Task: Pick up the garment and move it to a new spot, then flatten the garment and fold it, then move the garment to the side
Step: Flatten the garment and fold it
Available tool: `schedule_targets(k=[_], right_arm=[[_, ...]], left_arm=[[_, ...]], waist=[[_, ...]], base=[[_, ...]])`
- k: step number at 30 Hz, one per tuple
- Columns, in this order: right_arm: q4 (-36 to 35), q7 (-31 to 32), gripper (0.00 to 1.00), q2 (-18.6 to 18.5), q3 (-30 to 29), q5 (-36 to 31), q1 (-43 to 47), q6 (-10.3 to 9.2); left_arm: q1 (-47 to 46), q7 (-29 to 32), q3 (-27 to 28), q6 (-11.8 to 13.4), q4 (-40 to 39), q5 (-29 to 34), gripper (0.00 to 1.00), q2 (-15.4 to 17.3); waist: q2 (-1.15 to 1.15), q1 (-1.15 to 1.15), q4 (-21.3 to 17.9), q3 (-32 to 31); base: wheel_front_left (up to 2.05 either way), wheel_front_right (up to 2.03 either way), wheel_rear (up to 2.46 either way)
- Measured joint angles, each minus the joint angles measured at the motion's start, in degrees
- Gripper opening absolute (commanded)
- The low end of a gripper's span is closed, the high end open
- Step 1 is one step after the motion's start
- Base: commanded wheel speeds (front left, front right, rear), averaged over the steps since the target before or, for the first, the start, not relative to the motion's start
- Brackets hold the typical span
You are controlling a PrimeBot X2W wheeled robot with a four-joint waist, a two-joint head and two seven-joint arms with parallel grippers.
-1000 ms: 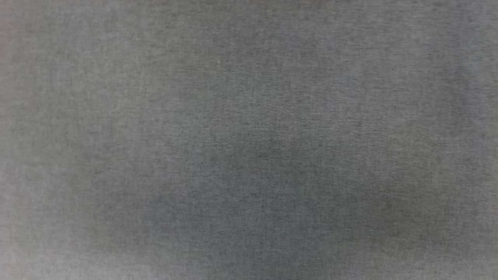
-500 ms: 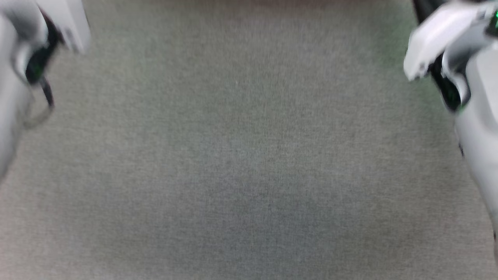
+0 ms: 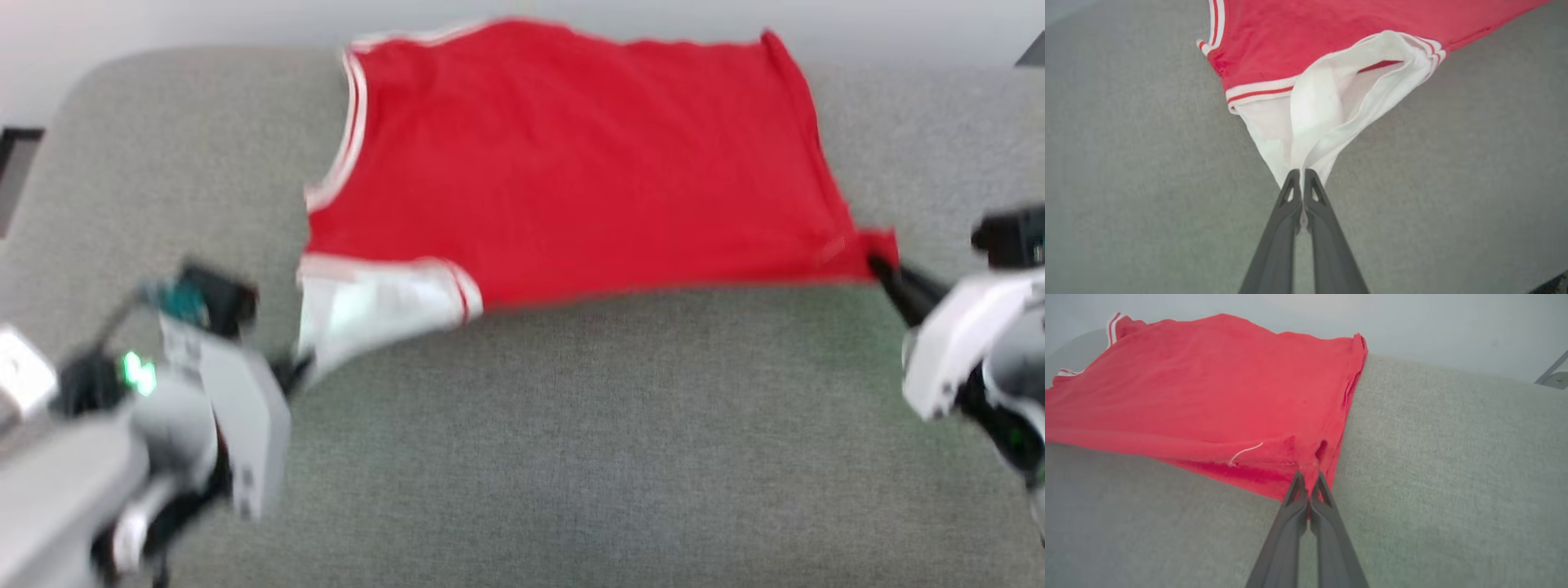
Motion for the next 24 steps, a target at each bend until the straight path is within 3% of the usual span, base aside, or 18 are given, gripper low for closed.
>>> schedule_targets(k=[5,9,18,24], right_arm=[[-8.3,6.9,0.00,-0.5,-3.7,1.9,9.8,0.00],[-14.4,12.9,0.00,-0.5,-6.3,2.3,16.2,-0.01],[-26.3,24.2,0.00,1.3,-11.8,3.5,29.2,-0.01],[-32.2,25.3,0.00,4.3,-16.0,1.9,31.3,-0.01]], left_arm=[[8.7,2.1,-1.1,7.9,-13.4,-3.9,0.00,6.2],[13.6,3.3,-2.5,11.3,-19.7,-6.8,0.00,8.5],[19.3,4.5,-4.1,14.9,-25.9,-10.4,0.00,12.6],[17.4,2.9,-1.3,15.3,-27.0,-9.1,0.00,16.0]], waist=[[0.00,0.00,0.1,-2.3],[0.00,0.00,0.3,-2.9],[0.00,0.00,0.2,-2.7],[0.00,0.00,-0.4,-2.2]], base=[[0.00,0.00,0.00],[0.00,0.00,0.00],[0.00,0.00,0.00],[0.00,0.00,0.00]])
